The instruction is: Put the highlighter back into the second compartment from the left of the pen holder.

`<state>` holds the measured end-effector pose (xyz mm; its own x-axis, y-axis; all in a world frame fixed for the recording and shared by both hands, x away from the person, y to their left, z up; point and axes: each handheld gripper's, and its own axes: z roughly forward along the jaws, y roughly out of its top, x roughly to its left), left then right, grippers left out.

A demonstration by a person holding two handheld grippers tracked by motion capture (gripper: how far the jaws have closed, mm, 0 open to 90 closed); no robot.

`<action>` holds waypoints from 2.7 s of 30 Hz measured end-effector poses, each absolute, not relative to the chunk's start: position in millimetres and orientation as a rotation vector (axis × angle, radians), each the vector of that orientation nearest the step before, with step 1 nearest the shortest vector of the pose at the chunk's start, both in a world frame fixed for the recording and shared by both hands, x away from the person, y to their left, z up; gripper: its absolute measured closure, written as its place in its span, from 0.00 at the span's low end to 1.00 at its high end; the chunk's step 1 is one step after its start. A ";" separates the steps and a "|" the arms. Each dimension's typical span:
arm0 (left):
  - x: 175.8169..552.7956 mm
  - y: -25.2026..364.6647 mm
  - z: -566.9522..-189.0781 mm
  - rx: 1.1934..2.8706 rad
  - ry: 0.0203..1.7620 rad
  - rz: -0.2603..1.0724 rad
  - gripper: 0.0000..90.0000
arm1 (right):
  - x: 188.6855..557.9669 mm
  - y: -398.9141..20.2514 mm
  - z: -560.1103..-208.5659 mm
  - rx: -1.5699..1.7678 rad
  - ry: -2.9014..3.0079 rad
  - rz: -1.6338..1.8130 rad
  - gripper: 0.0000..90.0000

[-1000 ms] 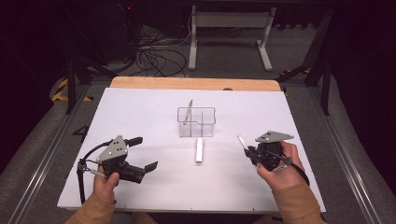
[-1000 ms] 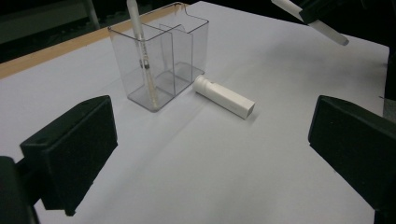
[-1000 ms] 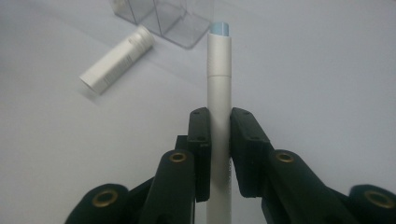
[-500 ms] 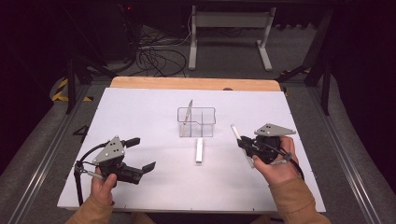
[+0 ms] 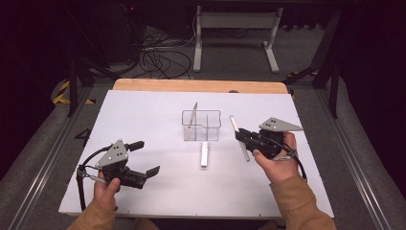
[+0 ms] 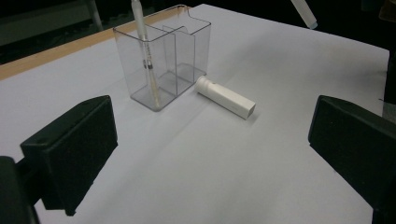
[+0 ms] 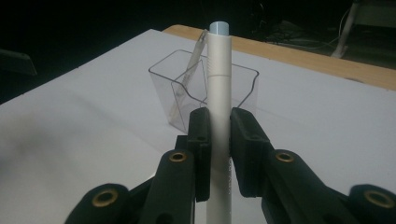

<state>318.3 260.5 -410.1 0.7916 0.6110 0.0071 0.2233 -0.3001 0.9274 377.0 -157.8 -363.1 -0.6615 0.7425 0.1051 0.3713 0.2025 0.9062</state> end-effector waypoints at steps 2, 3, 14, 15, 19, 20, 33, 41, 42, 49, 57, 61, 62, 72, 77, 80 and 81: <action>318.4 260.3 -410.1 1.875 0.633 0.438 0.02 | 379.6 -155.7 -363.0 1.043 2.117 1.472 0.88; 318.7 260.3 -410.0 1.876 0.632 0.440 0.02 | 381.3 -154.5 -363.0 1.043 2.113 1.486 0.88; 318.6 260.9 -410.3 1.874 0.632 0.436 0.02 | 396.9 -144.3 -360.8 1.019 2.050 1.601 0.88; 318.6 260.9 -410.3 1.873 0.632 0.436 0.02 | 398.2 -143.4 -360.6 1.012 2.043 1.612 0.88; 318.4 261.1 -410.3 1.872 0.632 0.436 0.02 | 403.5 -138.5 -359.5 0.999 2.020 1.646 0.88; 318.4 261.1 -410.2 1.872 0.632 0.437 0.02 | 405.0 -137.0 -359.4 0.994 2.014 1.652 0.88; 318.6 262.2 -410.5 1.865 0.637 0.431 0.02 | 427.8 -117.2 -361.4 0.964 1.942 1.721 0.88; 319.0 263.3 -410.2 1.866 0.634 0.436 0.02 | 438.8 -102.4 -362.6 0.936 1.931 1.742 0.88; 319.1 263.5 -410.3 1.865 0.632 0.434 0.02 | 440.1 -100.5 -363.4 0.936 1.931 1.745 0.88; 319.3 264.0 -410.5 1.864 0.633 0.432 0.02 | 447.8 -93.0 -368.4 0.920 1.910 1.755 0.88; 319.4 264.1 -410.6 1.865 0.632 0.430 0.02 | 456.8 -84.3 -374.0 0.896 1.867 1.777 0.88; 319.3 264.3 -410.5 1.862 0.630 0.432 0.02 | 461.3 -79.3 -377.8 0.906 1.852 1.784 0.87; 319.3 264.3 -410.5 1.863 0.630 0.431 0.02 | 462.4 -77.9 -379.0 0.908 1.846 1.788 0.87; 319.4 264.3 -410.8 1.863 0.628 0.429 0.02 | 471.9 -67.5 -389.3 0.919 1.828 1.780 0.87; 319.3 264.2 -410.8 1.863 0.626 0.427 0.02 | 476.8 -64.3 -393.5 0.936 1.803 1.781 0.87; 319.0 264.4 -411.0 1.864 0.629 0.424 0.02 | 478.3 -62.0 -396.0 0.945 1.799 1.789 0.87; 319.1 264.4 -411.2 1.862 0.630 0.424 0.02 | 478.6 -61.0 -396.7 0.947 1.795 1.789 0.87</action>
